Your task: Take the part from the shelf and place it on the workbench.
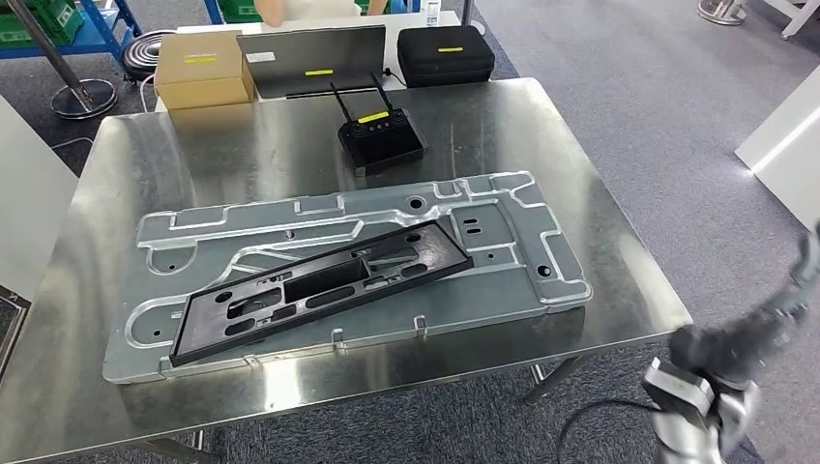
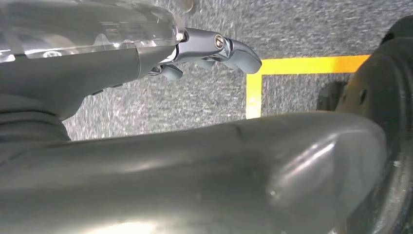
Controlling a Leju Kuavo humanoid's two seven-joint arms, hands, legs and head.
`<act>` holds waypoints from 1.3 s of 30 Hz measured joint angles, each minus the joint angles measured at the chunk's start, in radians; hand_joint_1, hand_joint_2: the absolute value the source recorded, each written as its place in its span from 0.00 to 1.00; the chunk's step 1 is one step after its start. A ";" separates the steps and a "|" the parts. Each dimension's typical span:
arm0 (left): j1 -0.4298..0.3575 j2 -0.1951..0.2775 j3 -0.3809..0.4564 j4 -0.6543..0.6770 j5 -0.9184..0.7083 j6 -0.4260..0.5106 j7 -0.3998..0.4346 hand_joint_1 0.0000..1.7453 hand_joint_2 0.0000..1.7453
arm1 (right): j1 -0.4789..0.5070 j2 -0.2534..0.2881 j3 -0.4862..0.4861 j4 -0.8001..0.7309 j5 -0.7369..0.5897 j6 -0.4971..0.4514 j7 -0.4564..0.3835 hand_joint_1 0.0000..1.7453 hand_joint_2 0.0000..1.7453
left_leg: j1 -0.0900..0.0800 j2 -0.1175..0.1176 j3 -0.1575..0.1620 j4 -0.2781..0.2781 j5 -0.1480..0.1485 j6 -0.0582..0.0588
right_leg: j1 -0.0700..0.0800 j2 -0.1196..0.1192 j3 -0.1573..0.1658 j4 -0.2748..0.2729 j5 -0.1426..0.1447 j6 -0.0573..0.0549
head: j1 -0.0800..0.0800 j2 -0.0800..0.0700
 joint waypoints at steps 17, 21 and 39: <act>-0.009 0.001 0.001 0.000 -0.006 0.005 0.014 0.00 0.00 | 0.285 0.041 -0.177 -0.093 -0.063 0.018 0.000 0.00 0.00 | -0.006 0.010 -0.075 0.266 -0.188 -0.049 | 0.008 -0.001 0.063 -0.245 0.191 -0.065 | 0.000 0.000; -0.012 0.001 0.003 0.000 -0.007 0.006 0.015 0.00 0.00 | 0.279 0.053 -0.181 -0.029 -0.062 0.036 0.000 0.00 0.00 | -0.011 0.011 0.100 0.031 -0.124 -0.033 | 0.011 -0.001 0.022 -0.227 0.218 -0.056 | 0.000 0.000; -0.005 -0.010 0.010 0.000 -0.007 0.011 0.019 0.00 0.00 | 0.098 0.090 -0.534 0.776 -0.004 0.152 0.002 0.00 0.00 | -0.015 0.019 -0.027 0.000 0.036 -0.022 | -0.003 0.010 0.196 -0.242 0.075 -0.013 | -0.001 0.000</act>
